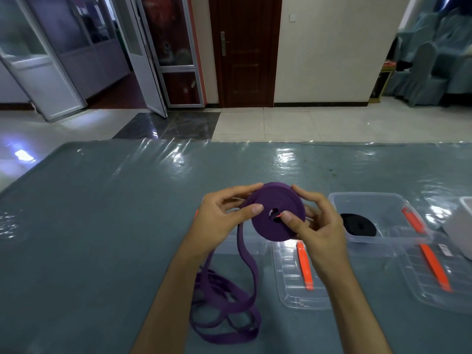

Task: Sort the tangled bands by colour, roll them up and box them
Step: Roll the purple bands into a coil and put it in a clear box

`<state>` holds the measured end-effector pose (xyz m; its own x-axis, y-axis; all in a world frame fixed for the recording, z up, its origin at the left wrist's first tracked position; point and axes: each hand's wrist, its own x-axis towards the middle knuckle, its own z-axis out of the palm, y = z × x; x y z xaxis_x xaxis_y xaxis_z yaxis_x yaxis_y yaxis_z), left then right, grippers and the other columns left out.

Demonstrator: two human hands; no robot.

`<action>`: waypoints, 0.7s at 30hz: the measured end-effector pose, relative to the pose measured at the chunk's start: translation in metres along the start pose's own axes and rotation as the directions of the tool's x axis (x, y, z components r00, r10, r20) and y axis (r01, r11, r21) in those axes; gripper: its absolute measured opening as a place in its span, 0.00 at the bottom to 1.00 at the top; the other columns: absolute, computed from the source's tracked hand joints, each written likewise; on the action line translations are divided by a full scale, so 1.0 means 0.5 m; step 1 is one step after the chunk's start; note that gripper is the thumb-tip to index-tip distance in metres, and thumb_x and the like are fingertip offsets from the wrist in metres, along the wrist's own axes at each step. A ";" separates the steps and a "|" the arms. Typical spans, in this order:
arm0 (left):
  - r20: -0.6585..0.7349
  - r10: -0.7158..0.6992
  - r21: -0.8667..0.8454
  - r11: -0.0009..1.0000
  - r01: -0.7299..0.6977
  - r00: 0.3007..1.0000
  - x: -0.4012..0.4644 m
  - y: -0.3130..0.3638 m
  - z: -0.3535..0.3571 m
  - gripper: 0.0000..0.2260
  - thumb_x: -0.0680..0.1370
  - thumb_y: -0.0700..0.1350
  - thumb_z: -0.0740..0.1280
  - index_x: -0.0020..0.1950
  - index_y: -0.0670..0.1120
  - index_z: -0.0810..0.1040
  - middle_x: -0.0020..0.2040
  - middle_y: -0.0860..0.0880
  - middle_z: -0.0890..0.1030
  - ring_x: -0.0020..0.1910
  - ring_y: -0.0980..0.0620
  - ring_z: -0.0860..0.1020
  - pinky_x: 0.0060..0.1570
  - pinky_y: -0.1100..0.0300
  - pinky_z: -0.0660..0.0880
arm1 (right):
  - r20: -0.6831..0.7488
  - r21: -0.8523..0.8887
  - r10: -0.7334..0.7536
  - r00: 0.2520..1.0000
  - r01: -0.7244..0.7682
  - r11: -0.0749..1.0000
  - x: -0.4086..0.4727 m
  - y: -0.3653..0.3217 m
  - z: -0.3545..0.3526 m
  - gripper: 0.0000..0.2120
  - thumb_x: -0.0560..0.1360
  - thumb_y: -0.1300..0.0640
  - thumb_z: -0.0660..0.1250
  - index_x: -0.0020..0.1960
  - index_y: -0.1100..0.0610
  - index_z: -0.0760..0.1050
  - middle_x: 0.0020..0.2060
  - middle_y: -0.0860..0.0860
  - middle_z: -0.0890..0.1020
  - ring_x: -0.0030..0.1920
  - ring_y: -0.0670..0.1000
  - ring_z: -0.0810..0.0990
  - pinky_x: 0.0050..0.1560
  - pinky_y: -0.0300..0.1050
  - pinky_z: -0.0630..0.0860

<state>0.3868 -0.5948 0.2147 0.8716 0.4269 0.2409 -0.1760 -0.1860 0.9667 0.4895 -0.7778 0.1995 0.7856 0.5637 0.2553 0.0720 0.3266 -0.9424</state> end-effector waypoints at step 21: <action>-0.062 0.006 -0.074 0.997 -0.010 0.998 -0.062 -0.025 -0.003 0.12 0.76 0.42 0.78 0.59 0.50 0.86 0.57 0.49 0.88 0.58 0.47 0.86 0.61 0.51 0.81 | 0.099 -0.067 -0.009 0.995 0.016 0.998 -0.026 -0.013 -0.008 0.22 0.72 0.59 0.80 0.64 0.49 0.81 0.55 0.55 0.88 0.52 0.57 0.89 0.47 0.48 0.86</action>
<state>0.3615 -0.6041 0.1952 0.8405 0.4800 0.2512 -0.2183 -0.1243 0.9679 0.4812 -0.7901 0.2015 0.7205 0.6328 0.2837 0.1250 0.2839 -0.9507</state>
